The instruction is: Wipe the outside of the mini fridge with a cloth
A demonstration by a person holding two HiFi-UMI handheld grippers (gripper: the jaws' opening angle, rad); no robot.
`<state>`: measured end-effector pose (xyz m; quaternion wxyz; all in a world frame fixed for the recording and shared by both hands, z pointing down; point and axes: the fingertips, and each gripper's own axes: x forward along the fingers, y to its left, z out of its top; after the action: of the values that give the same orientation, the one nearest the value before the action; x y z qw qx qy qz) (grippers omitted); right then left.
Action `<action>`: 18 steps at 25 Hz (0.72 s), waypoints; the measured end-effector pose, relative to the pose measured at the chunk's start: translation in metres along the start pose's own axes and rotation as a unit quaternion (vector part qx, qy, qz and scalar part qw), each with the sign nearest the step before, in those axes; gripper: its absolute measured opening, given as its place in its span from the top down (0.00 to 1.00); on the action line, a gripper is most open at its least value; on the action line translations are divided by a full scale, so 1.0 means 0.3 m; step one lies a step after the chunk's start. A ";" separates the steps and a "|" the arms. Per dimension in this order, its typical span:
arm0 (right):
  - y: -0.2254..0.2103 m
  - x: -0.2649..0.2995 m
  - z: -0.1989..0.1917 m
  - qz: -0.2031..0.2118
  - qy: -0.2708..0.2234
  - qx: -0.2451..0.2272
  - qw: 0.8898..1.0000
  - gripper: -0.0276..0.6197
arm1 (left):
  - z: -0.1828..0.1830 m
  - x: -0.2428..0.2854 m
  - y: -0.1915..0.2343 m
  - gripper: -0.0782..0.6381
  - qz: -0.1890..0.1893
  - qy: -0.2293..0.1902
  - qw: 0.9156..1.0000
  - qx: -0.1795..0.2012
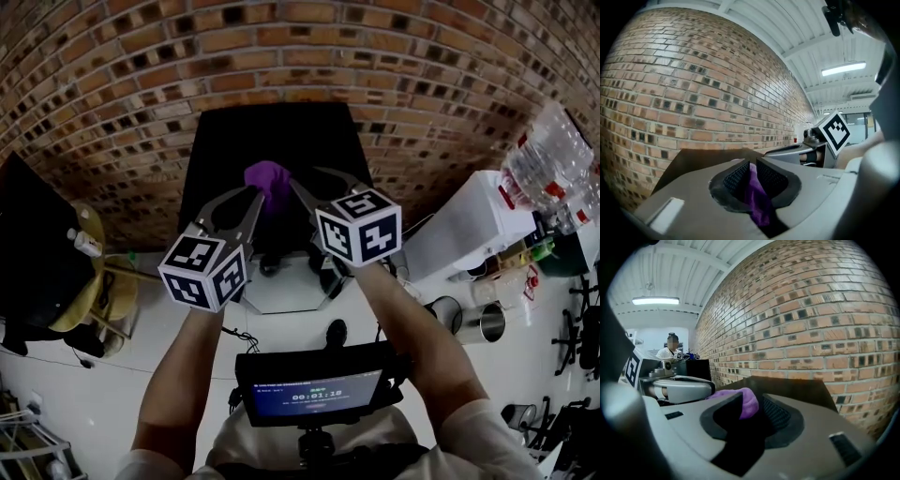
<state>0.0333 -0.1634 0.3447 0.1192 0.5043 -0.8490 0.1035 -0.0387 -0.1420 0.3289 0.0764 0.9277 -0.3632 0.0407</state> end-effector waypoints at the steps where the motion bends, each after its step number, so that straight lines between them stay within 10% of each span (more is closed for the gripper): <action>1: -0.003 0.001 0.001 -0.005 0.000 0.000 1.000 0.76 | -0.003 0.002 -0.002 0.87 0.000 0.002 1.000 0.013; 18: 0.006 0.010 -0.038 -0.051 0.044 -0.073 0.995 0.76 | -0.011 0.006 -0.033 0.89 0.004 -0.004 0.994 0.105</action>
<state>0.0313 -0.1616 0.3565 0.1985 0.5313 -0.8216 0.0573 -0.0307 -0.1353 0.3313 -0.0227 0.9291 -0.3613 0.0754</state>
